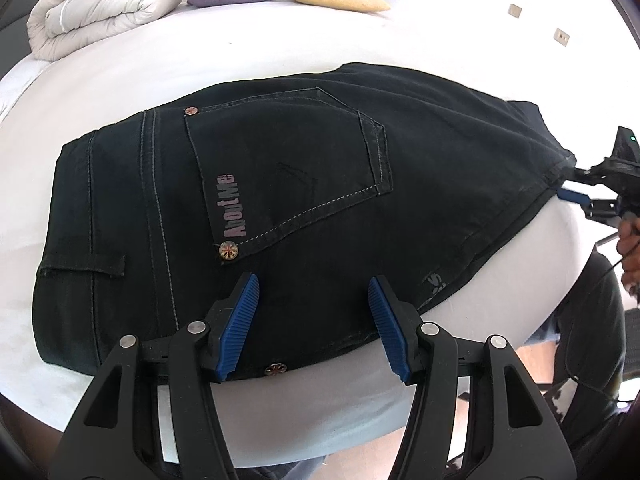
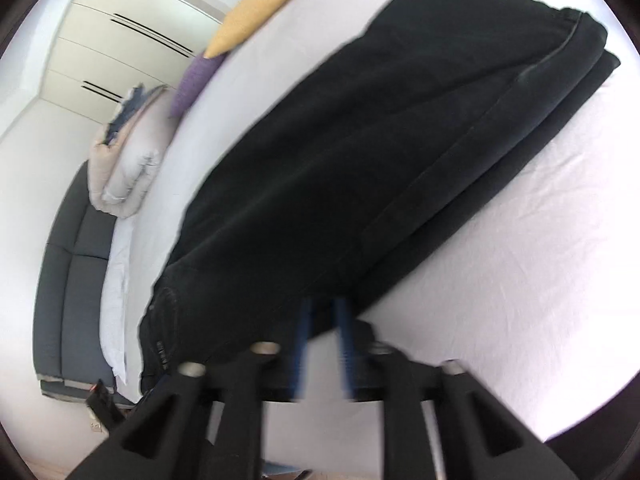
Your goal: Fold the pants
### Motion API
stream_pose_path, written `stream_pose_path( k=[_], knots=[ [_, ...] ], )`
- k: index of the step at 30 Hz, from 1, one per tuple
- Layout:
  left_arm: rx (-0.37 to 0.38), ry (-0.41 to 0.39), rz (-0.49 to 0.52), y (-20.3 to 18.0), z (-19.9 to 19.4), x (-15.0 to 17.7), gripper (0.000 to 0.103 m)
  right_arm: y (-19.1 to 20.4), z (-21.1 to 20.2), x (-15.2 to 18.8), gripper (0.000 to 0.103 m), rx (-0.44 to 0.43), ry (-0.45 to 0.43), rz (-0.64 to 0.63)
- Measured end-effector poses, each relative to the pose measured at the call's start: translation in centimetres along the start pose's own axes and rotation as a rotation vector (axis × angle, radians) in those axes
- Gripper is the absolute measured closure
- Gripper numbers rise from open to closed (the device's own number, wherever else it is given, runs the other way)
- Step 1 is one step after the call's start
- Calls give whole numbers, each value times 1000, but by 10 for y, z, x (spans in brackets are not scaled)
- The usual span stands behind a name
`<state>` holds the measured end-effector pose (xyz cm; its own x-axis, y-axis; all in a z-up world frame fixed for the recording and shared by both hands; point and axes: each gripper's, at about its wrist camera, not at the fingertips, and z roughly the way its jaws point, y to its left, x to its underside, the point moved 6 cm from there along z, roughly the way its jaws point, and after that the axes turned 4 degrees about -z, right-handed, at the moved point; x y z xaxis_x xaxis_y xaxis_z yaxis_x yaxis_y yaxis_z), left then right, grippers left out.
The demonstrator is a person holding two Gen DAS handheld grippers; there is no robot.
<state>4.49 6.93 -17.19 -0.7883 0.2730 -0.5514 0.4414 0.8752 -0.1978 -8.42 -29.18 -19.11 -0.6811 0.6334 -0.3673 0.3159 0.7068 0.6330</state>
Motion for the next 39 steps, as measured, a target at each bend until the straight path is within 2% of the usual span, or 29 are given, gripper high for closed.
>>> stream_pose_path(
  k=[1, 3, 7, 13, 17, 19, 21, 23, 26, 30, 32, 34, 35, 37, 39],
  knots=[
    [-1, -3, -5, 0, -1, 1, 47, 5, 0, 4, 48, -27, 6, 11],
    [-6, -6, -5, 0, -2, 3, 47, 19, 11, 10, 48, -89, 41, 12],
    [1, -6, -15, 2, -6, 5, 47, 36, 32, 20, 48, -117, 98, 27],
    [1, -8, -21, 1, -5, 4, 47, 35, 46, 14, 49, -169, 86, 106],
    [0, -8, -25, 1, -5, 3, 47, 31, 48, 19, 51, -186, 100, 140],
    [0, -7, -25, 1, -3, 1, 47, 32, 51, 29, 59, -219, 136, 183],
    [0, -7, -28, 1, -3, 1, 47, 34, 56, 37, 60, -236, 155, 200],
    [-4, -7, -26, 1, -3, 1, 47, 35, 58, 37, 60, -236, 143, 199],
    [-4, -4, -29, 1, -3, 1, 47, 28, 62, 31, 60, -286, 114, 286],
    [-7, -4, -30, 0, -3, 0, 47, 28, 68, 24, 63, -328, 73, 326],
    [-6, -4, -28, 0, -3, 0, 47, 30, 70, 22, 71, -357, 58, 328],
    [-5, -3, -28, 1, -3, 1, 47, 25, 71, 24, 92, -347, 55, 335],
    [-6, -2, -27, 0, -3, 1, 47, 18, 70, 26, 97, -329, 48, 350],
    [-7, 1, -25, 0, -2, 0, 47, 15, 67, 29, 100, -327, 42, 340],
    [-9, 5, -22, -1, -2, 0, 47, 19, 61, 34, 100, -284, 31, 280]
  ],
)
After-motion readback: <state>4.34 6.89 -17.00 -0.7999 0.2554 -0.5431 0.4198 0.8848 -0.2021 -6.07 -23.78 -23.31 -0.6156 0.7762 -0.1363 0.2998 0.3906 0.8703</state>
